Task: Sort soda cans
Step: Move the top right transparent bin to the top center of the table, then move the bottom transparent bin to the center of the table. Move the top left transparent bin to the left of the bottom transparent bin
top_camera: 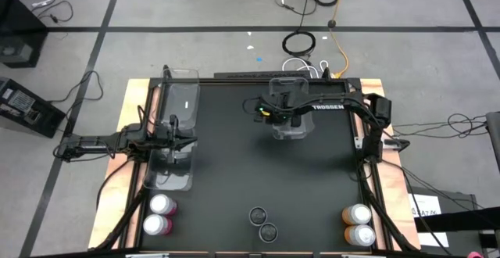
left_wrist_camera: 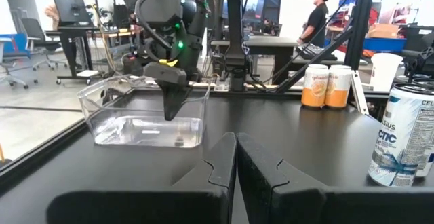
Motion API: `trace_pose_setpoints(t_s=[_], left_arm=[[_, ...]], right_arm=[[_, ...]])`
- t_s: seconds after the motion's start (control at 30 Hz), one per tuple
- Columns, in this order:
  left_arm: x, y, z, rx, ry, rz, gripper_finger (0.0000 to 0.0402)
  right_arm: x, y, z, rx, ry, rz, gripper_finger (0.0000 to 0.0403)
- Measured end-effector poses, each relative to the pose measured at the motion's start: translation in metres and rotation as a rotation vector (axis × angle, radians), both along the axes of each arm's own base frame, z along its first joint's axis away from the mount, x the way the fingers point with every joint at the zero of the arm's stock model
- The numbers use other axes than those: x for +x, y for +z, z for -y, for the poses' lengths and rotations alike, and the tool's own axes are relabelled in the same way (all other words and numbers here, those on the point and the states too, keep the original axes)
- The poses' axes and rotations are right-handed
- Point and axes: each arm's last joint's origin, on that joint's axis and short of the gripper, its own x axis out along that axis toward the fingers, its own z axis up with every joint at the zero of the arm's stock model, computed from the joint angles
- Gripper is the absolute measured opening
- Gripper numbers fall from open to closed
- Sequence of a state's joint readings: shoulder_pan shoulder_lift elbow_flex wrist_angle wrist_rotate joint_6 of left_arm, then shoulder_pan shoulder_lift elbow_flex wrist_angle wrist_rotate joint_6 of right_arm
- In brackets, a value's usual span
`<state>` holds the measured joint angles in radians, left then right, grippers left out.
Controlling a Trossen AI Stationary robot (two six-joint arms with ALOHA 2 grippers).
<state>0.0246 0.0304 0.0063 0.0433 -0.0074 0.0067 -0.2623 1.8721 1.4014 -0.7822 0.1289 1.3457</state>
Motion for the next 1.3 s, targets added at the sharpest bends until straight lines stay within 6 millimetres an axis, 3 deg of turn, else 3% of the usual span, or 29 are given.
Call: trace_pose_setpoints(t_s=[0.27,0.53,0.97,1.3], left_arm=[[0.000,0.000,0.000,0.000,0.000,0.000,0.0025],[0.000,0.000,0.000,0.000,0.000,0.000,0.0025],[0.000,0.000,0.000,0.000,0.000,-0.001,0.0025],[0.000,0.000,0.000,0.000,0.000,-0.001,0.0025]], right_arm=[[-0.001,0.000,0.000,-0.003,0.012,-0.009,0.0098],[-0.008,0.012,-0.002,-0.013,0.040,-0.015,0.0107],[-0.037,0.076,-0.012,-0.179,0.123,0.090,0.0107],[-0.067,0.126,-0.045,-0.420,0.220,0.147,0.0107]])
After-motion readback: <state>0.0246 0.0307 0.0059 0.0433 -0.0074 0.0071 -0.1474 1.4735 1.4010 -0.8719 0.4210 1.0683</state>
